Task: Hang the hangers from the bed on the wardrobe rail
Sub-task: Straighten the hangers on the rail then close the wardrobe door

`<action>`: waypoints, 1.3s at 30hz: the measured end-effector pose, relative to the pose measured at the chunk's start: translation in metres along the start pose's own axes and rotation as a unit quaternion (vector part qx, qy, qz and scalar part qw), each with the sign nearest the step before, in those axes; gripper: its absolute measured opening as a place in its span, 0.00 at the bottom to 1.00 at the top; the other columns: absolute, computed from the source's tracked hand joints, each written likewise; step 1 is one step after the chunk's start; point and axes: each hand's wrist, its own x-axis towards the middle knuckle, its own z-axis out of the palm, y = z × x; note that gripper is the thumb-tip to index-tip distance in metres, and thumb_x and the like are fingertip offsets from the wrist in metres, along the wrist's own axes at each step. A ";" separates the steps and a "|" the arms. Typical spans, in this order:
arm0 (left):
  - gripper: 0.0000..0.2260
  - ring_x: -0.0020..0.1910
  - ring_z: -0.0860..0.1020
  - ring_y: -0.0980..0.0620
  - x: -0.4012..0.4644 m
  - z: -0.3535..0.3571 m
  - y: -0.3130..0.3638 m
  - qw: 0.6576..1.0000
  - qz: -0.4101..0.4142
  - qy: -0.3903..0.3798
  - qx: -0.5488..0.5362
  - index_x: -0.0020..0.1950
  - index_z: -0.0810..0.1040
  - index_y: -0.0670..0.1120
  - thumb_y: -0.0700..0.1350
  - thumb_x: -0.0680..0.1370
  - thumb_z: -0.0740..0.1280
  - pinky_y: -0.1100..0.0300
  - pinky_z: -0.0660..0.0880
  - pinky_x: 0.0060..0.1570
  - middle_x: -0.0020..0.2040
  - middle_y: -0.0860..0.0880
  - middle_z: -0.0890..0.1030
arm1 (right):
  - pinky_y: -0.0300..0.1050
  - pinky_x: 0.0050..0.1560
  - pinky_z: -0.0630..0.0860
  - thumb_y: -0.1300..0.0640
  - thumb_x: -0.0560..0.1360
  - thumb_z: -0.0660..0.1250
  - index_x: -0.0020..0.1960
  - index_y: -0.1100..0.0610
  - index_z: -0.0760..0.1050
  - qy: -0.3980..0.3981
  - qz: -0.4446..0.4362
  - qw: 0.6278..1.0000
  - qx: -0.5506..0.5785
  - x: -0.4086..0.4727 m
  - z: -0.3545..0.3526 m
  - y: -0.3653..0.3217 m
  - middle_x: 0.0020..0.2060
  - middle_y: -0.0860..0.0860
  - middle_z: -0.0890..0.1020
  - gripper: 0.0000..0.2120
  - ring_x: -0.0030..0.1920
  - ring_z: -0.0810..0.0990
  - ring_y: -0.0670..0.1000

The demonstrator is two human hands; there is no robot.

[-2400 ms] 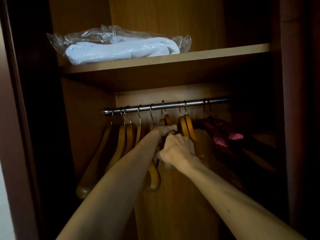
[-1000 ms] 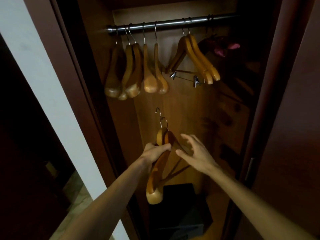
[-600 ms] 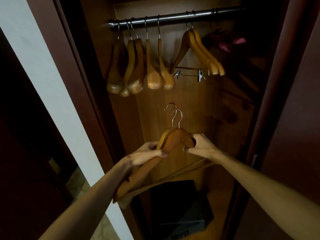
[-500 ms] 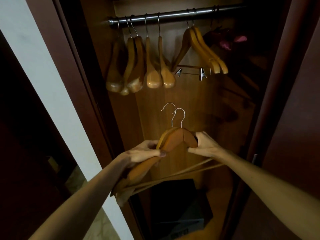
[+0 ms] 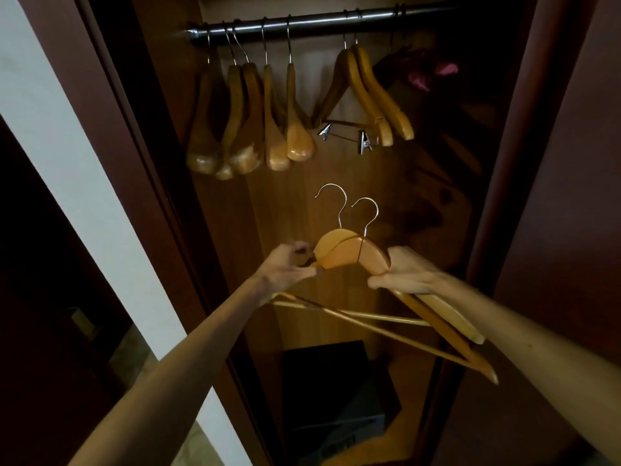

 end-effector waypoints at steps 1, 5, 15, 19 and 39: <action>0.27 0.64 0.72 0.54 0.000 0.007 0.003 0.998 0.001 0.060 0.030 0.72 0.73 0.49 0.52 0.74 0.76 0.53 0.70 0.68 0.64 0.52 0.74 | 0.41 0.36 0.72 0.47 0.69 0.74 0.38 0.51 0.72 0.009 0.020 1.000 0.004 -0.003 -0.002 -0.001 0.34 0.48 0.76 0.13 0.35 0.77 0.50; 0.22 0.47 0.78 0.55 -0.003 0.039 0.031 0.985 -0.056 0.161 -0.039 0.66 0.75 0.46 0.56 0.78 0.71 0.64 0.77 0.43 0.51 0.52 0.79 | 0.41 0.34 0.72 0.46 0.70 0.74 0.34 0.52 0.71 0.054 0.062 0.996 -0.025 -0.003 0.011 -0.005 0.29 0.47 0.75 0.16 0.30 0.77 0.48; 0.15 0.44 0.82 0.56 0.007 0.069 0.066 0.971 -0.102 0.078 -0.203 0.49 0.83 0.47 0.57 0.73 0.76 0.58 0.79 0.50 0.43 0.52 0.84 | 0.46 0.40 0.80 0.49 0.72 0.74 0.41 0.56 0.74 0.096 0.102 0.989 0.037 -0.013 0.033 -0.032 0.38 0.51 0.82 0.12 0.41 0.83 0.52; 0.20 0.49 0.85 0.50 0.005 0.059 0.063 0.946 -0.108 0.119 -0.280 0.48 0.83 0.51 0.61 0.64 0.79 0.48 0.82 0.55 0.47 0.50 0.87 | 0.42 0.37 0.79 0.44 0.69 0.75 0.48 0.55 0.78 0.082 0.066 0.987 0.122 -0.022 0.023 -0.023 0.39 0.51 0.84 0.17 0.38 0.83 0.48; 0.24 0.42 0.82 0.49 0.028 -0.051 0.166 0.952 0.007 0.258 -0.167 0.47 0.84 0.41 0.63 0.78 0.66 0.57 0.77 0.41 0.42 0.45 0.84 | 0.51 0.47 0.83 0.41 0.73 0.69 0.55 0.54 0.80 0.186 0.005 0.916 0.355 0.002 -0.068 -0.091 0.43 0.52 0.84 0.18 0.44 0.85 0.54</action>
